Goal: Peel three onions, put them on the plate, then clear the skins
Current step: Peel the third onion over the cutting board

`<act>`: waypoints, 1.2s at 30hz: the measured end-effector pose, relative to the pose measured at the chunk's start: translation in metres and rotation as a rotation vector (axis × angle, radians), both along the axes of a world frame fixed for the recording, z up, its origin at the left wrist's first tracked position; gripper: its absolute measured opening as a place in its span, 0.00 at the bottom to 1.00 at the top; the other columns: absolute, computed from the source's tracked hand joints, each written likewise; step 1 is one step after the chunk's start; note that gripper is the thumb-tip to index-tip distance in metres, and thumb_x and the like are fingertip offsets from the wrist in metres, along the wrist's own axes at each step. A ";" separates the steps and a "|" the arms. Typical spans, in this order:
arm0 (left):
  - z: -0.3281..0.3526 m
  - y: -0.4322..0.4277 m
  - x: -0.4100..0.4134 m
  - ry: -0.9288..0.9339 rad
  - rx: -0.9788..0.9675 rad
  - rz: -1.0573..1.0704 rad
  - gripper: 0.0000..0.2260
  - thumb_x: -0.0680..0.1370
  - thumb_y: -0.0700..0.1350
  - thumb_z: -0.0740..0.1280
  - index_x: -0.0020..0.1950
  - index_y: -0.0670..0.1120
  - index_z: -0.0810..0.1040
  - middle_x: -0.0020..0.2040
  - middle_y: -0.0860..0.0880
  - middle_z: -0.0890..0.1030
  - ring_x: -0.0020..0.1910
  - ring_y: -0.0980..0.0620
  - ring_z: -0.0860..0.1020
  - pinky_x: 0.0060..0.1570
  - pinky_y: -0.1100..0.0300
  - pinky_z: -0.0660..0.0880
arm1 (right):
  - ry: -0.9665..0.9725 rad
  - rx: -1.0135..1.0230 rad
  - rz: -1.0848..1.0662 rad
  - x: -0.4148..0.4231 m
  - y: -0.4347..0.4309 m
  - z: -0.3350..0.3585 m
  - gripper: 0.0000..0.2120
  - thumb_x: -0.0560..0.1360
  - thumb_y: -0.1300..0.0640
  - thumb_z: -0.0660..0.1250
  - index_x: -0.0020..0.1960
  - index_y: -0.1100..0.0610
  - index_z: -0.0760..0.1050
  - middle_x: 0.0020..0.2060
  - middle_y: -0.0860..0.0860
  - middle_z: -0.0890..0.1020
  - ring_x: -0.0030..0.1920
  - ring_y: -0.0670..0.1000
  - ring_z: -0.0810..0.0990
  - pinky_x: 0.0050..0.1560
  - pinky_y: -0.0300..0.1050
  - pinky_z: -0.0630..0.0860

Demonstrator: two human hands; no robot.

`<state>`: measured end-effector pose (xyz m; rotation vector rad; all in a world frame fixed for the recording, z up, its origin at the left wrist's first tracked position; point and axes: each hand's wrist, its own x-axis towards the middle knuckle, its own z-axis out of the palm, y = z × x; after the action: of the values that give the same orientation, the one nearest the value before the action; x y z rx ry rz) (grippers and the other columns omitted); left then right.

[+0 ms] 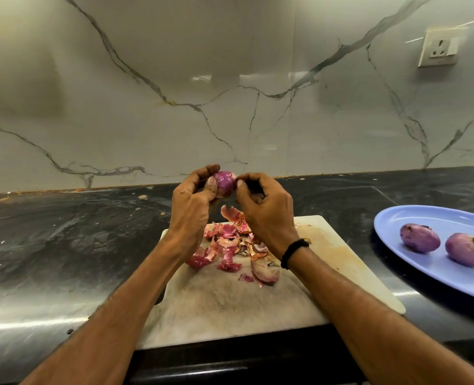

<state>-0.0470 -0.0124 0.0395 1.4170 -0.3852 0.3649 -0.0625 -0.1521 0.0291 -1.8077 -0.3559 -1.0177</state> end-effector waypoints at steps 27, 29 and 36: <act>0.001 0.009 0.002 -0.446 0.568 0.215 0.16 0.77 0.37 0.72 0.65 0.44 0.79 0.62 0.47 0.77 0.62 0.51 0.76 0.62 0.74 0.71 | -0.209 -0.230 -0.178 0.005 -0.005 -0.010 0.06 0.74 0.61 0.73 0.49 0.62 0.80 0.42 0.54 0.82 0.42 0.43 0.75 0.47 0.26 0.71; 0.001 0.008 0.002 -0.443 0.581 0.212 0.16 0.77 0.37 0.72 0.66 0.44 0.79 0.62 0.46 0.77 0.62 0.51 0.76 0.62 0.74 0.71 | -0.198 -0.223 -0.180 0.005 -0.005 -0.010 0.06 0.73 0.61 0.73 0.48 0.62 0.80 0.42 0.54 0.81 0.42 0.44 0.75 0.46 0.26 0.71; 0.000 0.007 0.000 -0.454 0.587 0.200 0.16 0.77 0.36 0.72 0.64 0.44 0.80 0.61 0.47 0.77 0.61 0.54 0.76 0.63 0.72 0.72 | -0.177 -0.218 -0.194 0.003 -0.005 -0.012 0.08 0.73 0.59 0.74 0.48 0.61 0.80 0.42 0.53 0.81 0.41 0.45 0.76 0.44 0.27 0.71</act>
<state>-0.0468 -0.0054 0.0400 1.9528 -0.7665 0.7879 -0.0590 -0.1574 0.0174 -1.9807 -0.4187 -1.3218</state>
